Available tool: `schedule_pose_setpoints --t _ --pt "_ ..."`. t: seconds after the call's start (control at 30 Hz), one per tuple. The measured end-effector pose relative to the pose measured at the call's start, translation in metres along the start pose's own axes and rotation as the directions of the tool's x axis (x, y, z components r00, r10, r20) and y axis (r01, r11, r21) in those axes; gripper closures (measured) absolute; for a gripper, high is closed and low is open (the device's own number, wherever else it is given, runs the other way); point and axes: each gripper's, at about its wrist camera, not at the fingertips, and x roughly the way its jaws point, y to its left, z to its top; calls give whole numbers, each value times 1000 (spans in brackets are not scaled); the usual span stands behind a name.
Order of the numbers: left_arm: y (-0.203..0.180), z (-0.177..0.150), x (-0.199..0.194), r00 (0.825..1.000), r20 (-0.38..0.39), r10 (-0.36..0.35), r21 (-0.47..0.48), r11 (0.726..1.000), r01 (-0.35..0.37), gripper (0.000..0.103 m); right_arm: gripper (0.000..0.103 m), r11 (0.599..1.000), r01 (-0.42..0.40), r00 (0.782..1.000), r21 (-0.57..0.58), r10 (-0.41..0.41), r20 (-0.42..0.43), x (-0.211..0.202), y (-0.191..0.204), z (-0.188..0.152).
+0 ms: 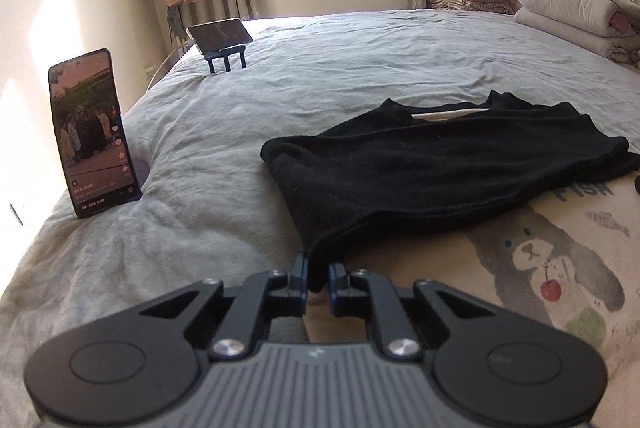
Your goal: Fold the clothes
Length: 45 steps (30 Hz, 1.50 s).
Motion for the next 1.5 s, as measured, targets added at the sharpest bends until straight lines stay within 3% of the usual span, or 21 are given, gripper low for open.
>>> schedule_pose_setpoints --t 0.1,0.27,0.4,0.47,0.53,0.6,0.7,0.8,0.93,1.03,1.1,1.13,1.2,1.3,1.43,1.5 --pt "-2 1 0 999 -42 22 16 1000 -22 88 36 1000 -1 1000 3 1 1 0 -2 1" --pt "17 -1 -12 999 -32 -36 -25 999 36 81 36 1000 0 1000 17 -1 15 -3 -6 4" --pt "30 7 -34 994 110 -18 -102 994 29 81 36 999 -10 997 46 6 80 -9 -7 8" --pt "26 12 -43 979 204 -14 -105 994 37 81 36 999 -18 990 40 13 140 -13 -4 12" --pt "19 15 -39 971 236 -42 -94 993 66 81 39 1000 -24 979 0 23 204 -12 4 17" --pt "11 19 -35 961 266 -71 -81 992 96 81 59 998 -37 973 -52 48 225 -5 14 22" --pt "2 17 -15 976 200 -82 -35 995 90 81 65 993 -54 978 -106 74 197 10 27 24" --pt "1 5 13 998 48 -31 14 999 30 81 68 987 -18 993 -159 36 111 28 32 18" --pt "15 2 15 998 34 -58 -56 997 60 81 71 990 -27 997 -138 36 69 31 26 15" --pt "16 -3 8 998 31 -60 -57 996 62 81 71 990 -23 998 -137 32 62 24 27 12" --pt "15 -3 1 998 9 -62 -48 997 62 76 64 990 -28 998 -137 35 51 17 27 9" --pt "16 -3 -2 998 -13 -57 -45 997 57 63 63 990 -34 998 -139 40 45 13 26 7" --pt "22 -5 -12 997 -51 -56 -71 996 52 61 49 989 -45 998 -138 50 28 2 24 7" --pt "34 -15 -32 989 -79 -122 -146 983 110 61 47 993 -42 999 -112 42 4 -16 19 5" --pt "44 -35 -57 970 -129 -205 -228 958 172 60 47 992 -94 994 -82 89 -62 -42 8 -9" --pt "44 -44 -69 963 -142 -229 -235 953 192 60 47 992 -105 991 -73 99 -85 -53 1 -17"
